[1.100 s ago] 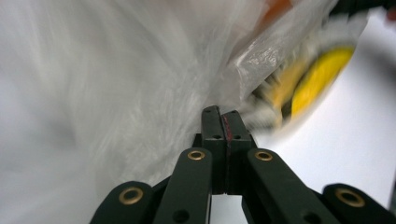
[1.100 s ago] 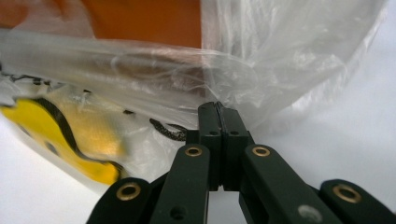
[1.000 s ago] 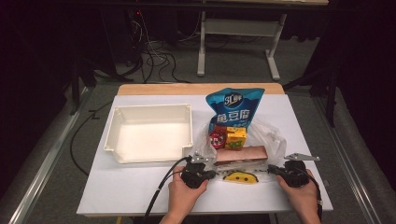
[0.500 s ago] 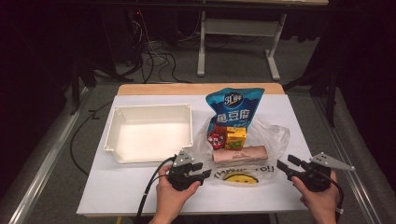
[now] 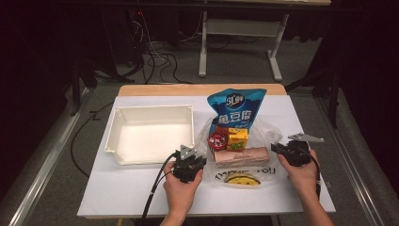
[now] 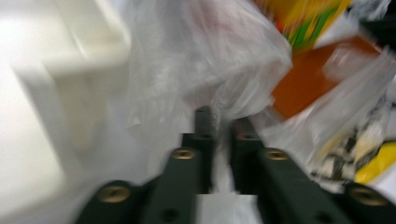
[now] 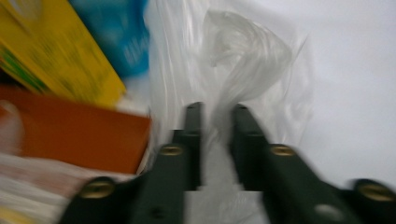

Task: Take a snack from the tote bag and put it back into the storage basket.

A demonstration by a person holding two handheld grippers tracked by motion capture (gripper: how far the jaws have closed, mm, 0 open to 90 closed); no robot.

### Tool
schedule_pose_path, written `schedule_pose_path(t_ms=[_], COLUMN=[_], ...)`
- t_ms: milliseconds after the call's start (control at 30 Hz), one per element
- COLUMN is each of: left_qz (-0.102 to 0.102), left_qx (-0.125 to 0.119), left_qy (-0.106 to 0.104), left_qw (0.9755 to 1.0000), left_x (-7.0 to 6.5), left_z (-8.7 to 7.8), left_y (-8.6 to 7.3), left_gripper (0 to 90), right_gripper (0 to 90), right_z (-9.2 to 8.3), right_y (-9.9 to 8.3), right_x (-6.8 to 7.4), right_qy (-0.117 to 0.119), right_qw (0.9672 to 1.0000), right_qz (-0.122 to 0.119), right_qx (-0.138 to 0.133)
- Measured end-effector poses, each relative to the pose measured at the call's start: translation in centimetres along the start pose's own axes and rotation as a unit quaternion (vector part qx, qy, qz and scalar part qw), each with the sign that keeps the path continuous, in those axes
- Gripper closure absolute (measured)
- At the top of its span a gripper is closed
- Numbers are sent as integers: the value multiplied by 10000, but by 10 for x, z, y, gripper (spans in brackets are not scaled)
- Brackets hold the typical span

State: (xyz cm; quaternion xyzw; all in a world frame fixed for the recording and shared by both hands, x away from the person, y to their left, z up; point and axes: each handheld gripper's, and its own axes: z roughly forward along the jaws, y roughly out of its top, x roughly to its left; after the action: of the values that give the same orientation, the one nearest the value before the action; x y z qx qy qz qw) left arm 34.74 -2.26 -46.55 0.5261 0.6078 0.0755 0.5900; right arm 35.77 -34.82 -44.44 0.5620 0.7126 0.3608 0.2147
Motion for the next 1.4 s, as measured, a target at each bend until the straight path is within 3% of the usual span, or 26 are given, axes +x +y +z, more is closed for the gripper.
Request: schedule_pose_path(t_ms=[33, 67, 100, 167, 300, 333, 367, 400, 433, 467, 500, 533, 667, 767, 867, 900, 1033, 1167, 1333, 1400], left_qz=[4, 4, -27, -273, -142, -142, 24, 24, 91, 91, 101, 28, 137, 196, 303, 450, 394, 253, 283, 304], left_qx=[99, 99, 311, 238, 250, 250, 177, 177, 134, 134, 84, 17, -103, -379, -465, -579, -593, -674, -761, -786], left_qy=[43, 43, 37, -19, -97, -97, -170, -170, -244, -244, -287, -421, -580, -741, -793, -760, -947, -1013, -947, -904], left_qw=[9999, 9999, 9995, 9993, 9995, 9995, 9997, 9997, 9996, 9996, 9995, 9991, 9982, 9963, 9953, 9944, 9930, 9922, 9922, 9923], left_x=[4, 4, 16, 22, 21, 21, 17, 17, 14, 14, 12, 9, 6, 2, 3, 6, 13, 22, 29, 33], left_z=[2, 2, 5, 3, 2, 2, -3, -3, -11, -11, -16, -25, -42, -63, -71, -77, -83, -85, -84, -85], left_y=[-4, -4, -14, -9, -11, -11, -10, -10, -5, -5, -1, 7, 16, 26, 29, 33, 42, 53, 60, 63], left_gripper=[885, 890, 893, 896, 888, 853, 757, 688, 662, 638, 638, 553, 428, 331, 233, 189, 86, 3, 1, 2], right_gripper=[884, 884, 900, 900, 892, 821, 667, 667, 502, 502, 445, 329, 249, 183, 161, 153, 150, 153, 163, 166], right_z=[6, 6, 14, 18, 15, 14, 10, 10, -1, -1, -7, -23, -49, -63, -70, -76, -79, -70, -53, -38], right_y=[-5, -5, -17, -26, -25, -26, -25, -25, -23, -23, -21, -14, 1, 13, 21, 30, 45, 58, 70, 78], right_x=[-1, -1, -8, -14, -11, -11, -11, -11, -11, -11, -11, -10, -3, 0, 3, 8, 18, 29, 41, 48], right_qy=[-57, -57, -108, -12, -159, -150, -126, -126, -108, -108, -72, 57, -4, 36, 27, 63, 169, 220, 368, 462], right_qw=[9999, 9999, 9993, 9989, 9992, 9994, 9995, 9995, 9996, 9996, 9996, 9991, 9977, 9966, 9956, 9942, 9927, 9922, 9915, 9916], right_qz=[-19, -19, 179, 345, 120, 123, 219, 219, 259, 259, 251, 250, 113, 83, 28, -18, -172, -291, -359, -398], right_qx=[126, 126, 324, 317, 336, 284, 181, 181, -62, -62, -146, -325, -669, -821, -940, -1073, -1180, -1196, -1194, -1142])
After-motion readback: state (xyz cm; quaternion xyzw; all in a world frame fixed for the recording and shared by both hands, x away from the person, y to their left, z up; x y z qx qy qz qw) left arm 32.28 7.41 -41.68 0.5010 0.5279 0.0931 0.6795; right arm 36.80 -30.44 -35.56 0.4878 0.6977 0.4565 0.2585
